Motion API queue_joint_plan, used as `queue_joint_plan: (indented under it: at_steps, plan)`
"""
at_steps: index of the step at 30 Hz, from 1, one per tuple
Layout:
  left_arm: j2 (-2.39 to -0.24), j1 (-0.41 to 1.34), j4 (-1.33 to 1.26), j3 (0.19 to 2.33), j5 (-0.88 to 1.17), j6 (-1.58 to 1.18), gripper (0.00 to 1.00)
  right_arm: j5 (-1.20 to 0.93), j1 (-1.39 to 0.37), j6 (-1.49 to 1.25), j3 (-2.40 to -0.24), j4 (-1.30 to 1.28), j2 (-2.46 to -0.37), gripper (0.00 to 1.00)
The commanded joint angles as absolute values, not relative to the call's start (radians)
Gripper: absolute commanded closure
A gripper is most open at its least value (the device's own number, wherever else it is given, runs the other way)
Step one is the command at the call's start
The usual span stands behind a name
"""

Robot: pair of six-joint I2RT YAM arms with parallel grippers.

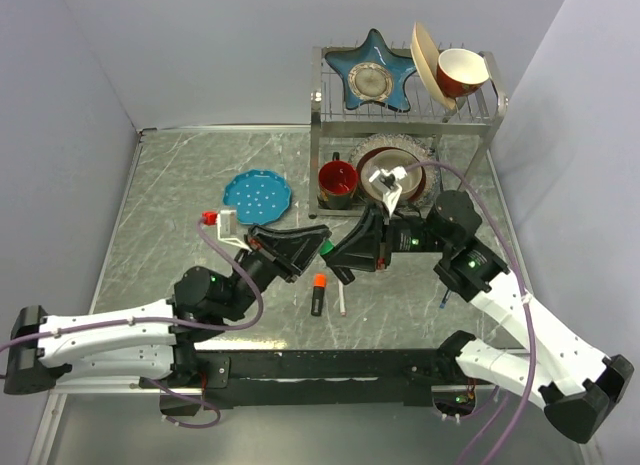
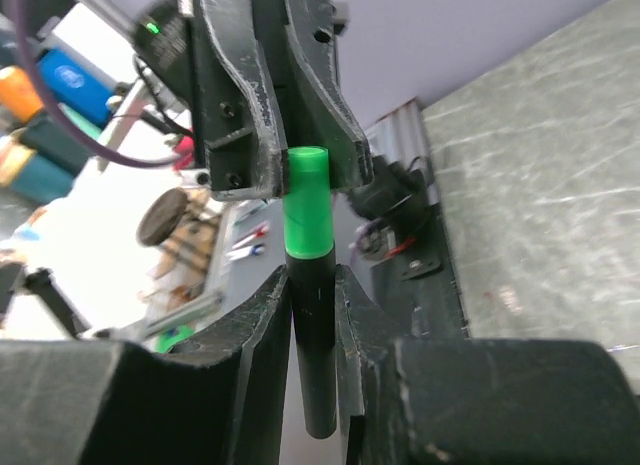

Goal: Insert the pens into the pen caps

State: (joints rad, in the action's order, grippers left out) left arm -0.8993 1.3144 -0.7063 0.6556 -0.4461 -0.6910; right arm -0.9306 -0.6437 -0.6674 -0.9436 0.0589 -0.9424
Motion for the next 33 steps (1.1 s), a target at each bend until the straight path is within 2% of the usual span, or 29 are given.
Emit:
queue_joint_plan:
  at_steps: [1,3,5,7,9,15,22,28,30,33]
  plan:
    - [-0.862,1.288,-0.121,0.669,-0.095,-0.689,0.99,-0.497,-0.606,-0.542,-0.870,0.169,-0.875,0.70]
    - [-0.809,1.237,-0.042,0.690,-0.083,-0.660,0.99,-0.463,-0.603,-0.516,-0.830,0.090,-0.795,0.56]
    - [-0.790,1.165,0.032,0.727,-0.072,-0.641,0.99,-0.428,-0.604,-0.483,-0.784,0.023,-0.744,0.48]
    - [-0.778,1.100,0.127,0.756,-0.075,-0.611,0.99,-0.408,-0.603,-0.480,-0.734,-0.041,-0.671,0.32]
    - [-0.781,1.059,0.173,0.755,-0.061,-0.592,0.99,-0.399,-0.603,-0.491,-0.695,-0.051,-0.603,0.23]
    - [-0.891,0.890,0.193,0.694,0.021,-0.592,0.99,-0.341,-0.604,-0.505,-0.640,-0.132,-0.531,0.20]
    - [-1.028,0.723,0.026,0.603,0.159,-0.618,0.99,-0.291,-0.604,-0.476,-0.624,-0.196,-0.474,0.20]
    - [-1.204,0.686,-0.029,0.634,0.202,-0.604,0.99,-0.288,-0.604,-0.486,-0.603,-0.186,-0.454,0.19]
    - [-1.238,0.681,-0.061,0.623,0.209,-0.614,0.97,-0.296,-0.604,-0.486,-0.604,-0.186,-0.454,0.20]
    - [-1.284,0.673,-0.104,0.601,0.222,-0.630,0.89,-0.279,-0.603,-0.485,-0.610,-0.198,-0.453,0.19]
